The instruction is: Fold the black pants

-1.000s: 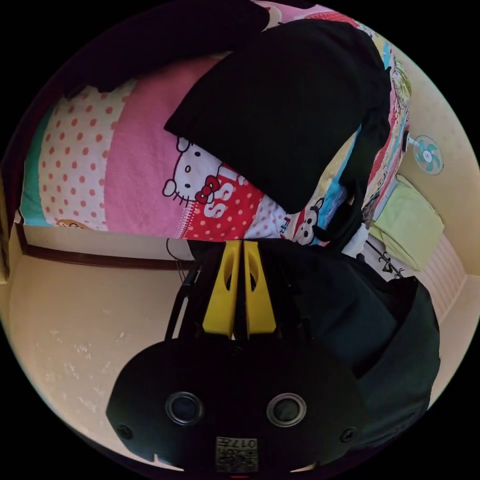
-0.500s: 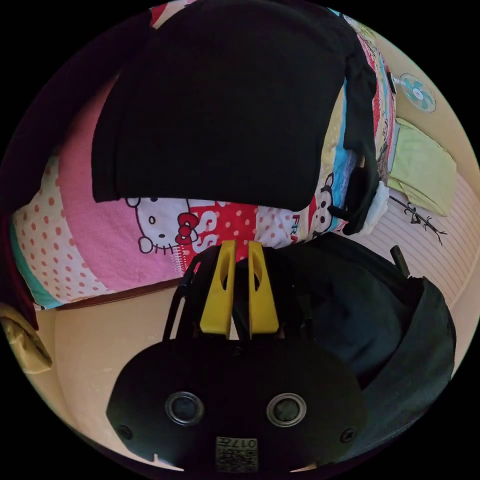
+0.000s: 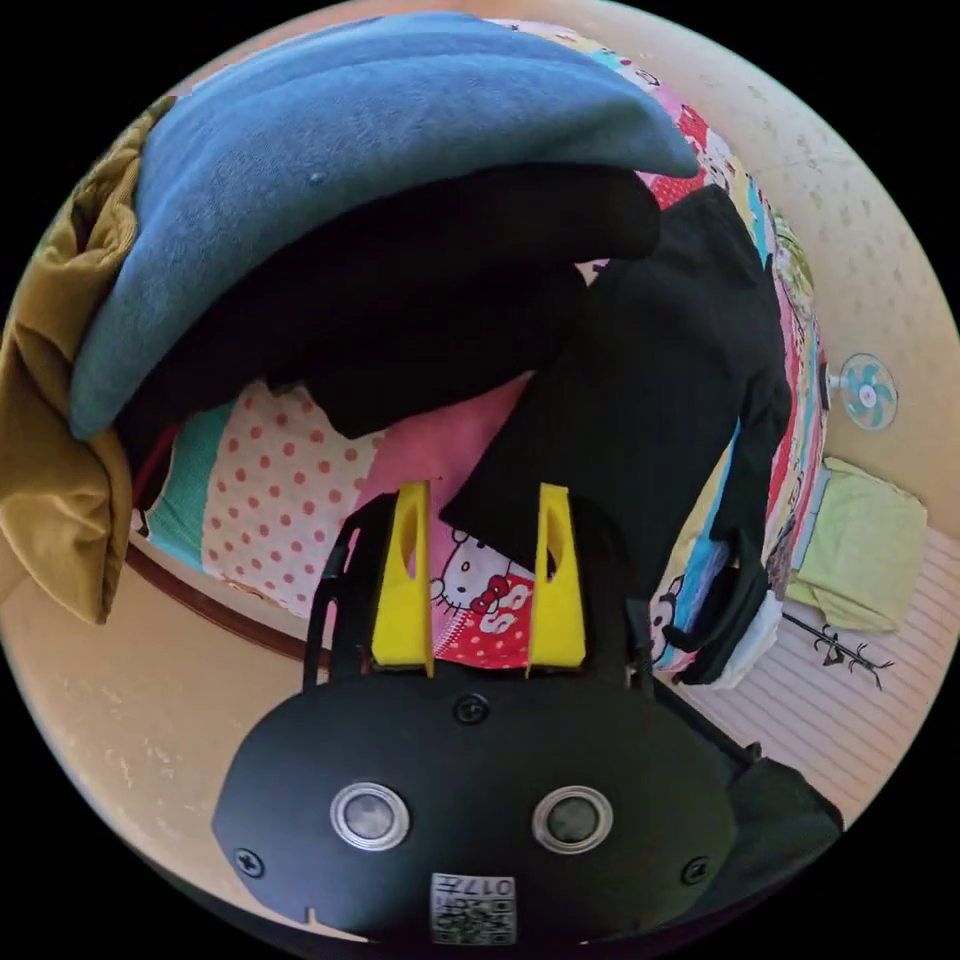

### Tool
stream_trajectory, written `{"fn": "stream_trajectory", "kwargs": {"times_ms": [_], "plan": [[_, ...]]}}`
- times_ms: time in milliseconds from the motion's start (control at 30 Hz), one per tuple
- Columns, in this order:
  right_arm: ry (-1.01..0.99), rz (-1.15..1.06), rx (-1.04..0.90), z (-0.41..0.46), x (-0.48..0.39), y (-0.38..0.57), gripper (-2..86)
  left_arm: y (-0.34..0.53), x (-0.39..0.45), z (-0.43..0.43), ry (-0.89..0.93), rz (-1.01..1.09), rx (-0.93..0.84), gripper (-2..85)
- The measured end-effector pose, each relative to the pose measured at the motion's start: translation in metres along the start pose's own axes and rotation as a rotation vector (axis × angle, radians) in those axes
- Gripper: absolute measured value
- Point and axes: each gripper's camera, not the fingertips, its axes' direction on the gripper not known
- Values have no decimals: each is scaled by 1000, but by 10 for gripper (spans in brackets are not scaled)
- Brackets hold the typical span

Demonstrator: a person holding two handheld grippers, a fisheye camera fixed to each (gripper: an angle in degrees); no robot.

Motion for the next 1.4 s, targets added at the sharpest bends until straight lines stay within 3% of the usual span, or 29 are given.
{"fn": "stream_trajectory", "kwargs": {"times_ms": [67,167,233,300,367,433,533,567,600,700,733,867,967,1133,1300,1400], "plan": [[-11,-13,37,-5,13,-6,3,0,-12,16,60,19,-50,164],[19,-37,48,-6,31,-19,3,3,-22,7,9,-23,-111,128],[12,-45,50,-4,45,-29,3,6,-10,8,183,33,-255,62],[-39,-52,59,-3,59,-40,3,18,12,-6,277,164,-285,57],[-133,-76,91,-5,76,-56,3,35,29,-24,517,299,-338,55],[-191,-97,117,-8,88,-70,3,59,28,-63,966,350,-255,53],[-219,-139,152,-16,103,-95,3,85,-14,-101,1144,209,-36,51],[-211,-160,166,-19,108,-106,4,91,-24,-104,1117,157,-17,51],[-208,-169,171,-21,110,-112,4,102,-42,-107,979,59,-3,48],[-211,-229,198,-29,118,-140,5,143,-82,-104,376,-280,-76,13],[-209,-263,217,-34,119,-149,6,162,-88,-104,276,-327,-81,12],[-220,-410,346,-56,116,-171,9,211,-72,-98,465,-276,-37,41],[-250,-492,410,-69,113,-186,16,224,-22,-77,521,-111,-147,62],[-346,-578,390,-75,108,-218,48,222,108,-28,330,168,-332,102],[-525,-574,389,-72,118,-240,82,207,194,10,100,307,-224,120],[-575,-558,375,-63,123,-247,92,190,218,44,-4,294,-259,130]]}}
